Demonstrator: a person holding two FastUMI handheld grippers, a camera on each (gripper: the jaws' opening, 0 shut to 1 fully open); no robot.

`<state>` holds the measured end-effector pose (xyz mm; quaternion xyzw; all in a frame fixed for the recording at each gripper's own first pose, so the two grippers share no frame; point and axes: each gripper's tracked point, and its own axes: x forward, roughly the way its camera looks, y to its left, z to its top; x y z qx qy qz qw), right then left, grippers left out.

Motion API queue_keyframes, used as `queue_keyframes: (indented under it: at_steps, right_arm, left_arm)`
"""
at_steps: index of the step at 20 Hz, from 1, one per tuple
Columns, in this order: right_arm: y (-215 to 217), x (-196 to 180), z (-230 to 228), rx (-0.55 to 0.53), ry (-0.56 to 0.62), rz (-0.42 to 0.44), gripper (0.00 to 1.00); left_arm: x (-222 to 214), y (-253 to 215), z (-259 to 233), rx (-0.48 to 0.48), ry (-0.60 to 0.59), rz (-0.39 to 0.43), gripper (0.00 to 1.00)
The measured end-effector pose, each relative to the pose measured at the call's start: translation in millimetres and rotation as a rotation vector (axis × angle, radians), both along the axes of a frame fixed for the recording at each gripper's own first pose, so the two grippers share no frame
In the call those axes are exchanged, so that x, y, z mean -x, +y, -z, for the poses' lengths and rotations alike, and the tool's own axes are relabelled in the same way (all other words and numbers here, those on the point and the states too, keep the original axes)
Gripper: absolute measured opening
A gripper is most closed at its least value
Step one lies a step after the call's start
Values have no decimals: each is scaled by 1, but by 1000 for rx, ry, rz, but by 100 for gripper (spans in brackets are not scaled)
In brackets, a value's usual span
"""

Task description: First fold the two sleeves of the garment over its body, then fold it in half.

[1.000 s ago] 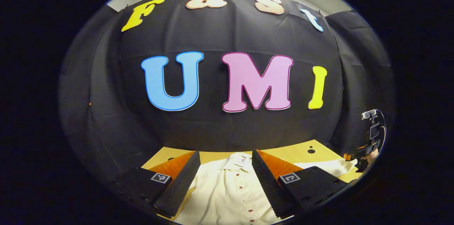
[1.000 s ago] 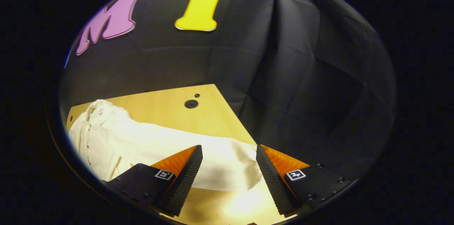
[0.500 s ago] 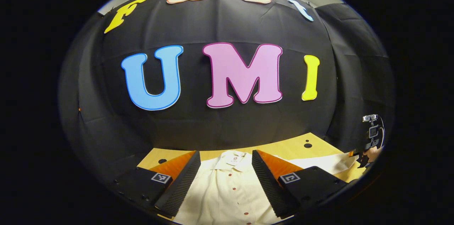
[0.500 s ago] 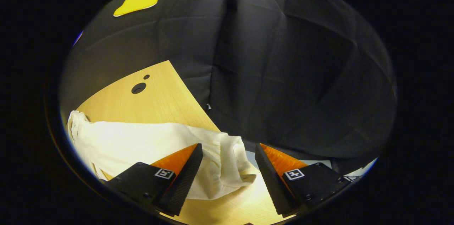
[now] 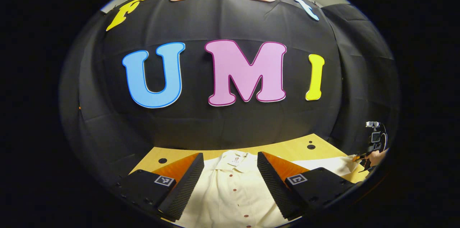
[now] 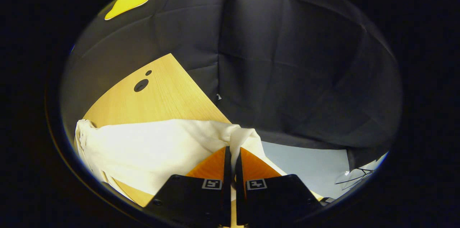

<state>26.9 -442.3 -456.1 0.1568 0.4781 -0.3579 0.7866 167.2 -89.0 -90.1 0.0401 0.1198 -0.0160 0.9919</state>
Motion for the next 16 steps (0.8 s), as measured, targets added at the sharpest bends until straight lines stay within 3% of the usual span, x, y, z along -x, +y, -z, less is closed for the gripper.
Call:
queue_keyframes:
  at_steps: [1,3,8,9,10,16]
  right_arm:
    - [4,-6,-6,14,-14,-15,5]
    - [20,-24,-23,20,-47,-72,5]
    - [86,-83,-85,41,-143,-296,5]
    - [102,-95,-97,35,-162,-337,0]
    - [123,-106,-114,34,-186,-383,5]
    - [266,-195,-165,-34,-319,-609,5]
  left_arm:
    - [4,7,-1,-2,-1,-15,98]
    - [11,23,-6,-10,-10,-49,98]
    - [31,66,-12,-9,-29,-118,97]
    - [35,74,-13,-3,-30,-131,97]
    - [39,83,-14,3,-35,-143,98]
    - [65,131,-15,24,-51,-209,97]
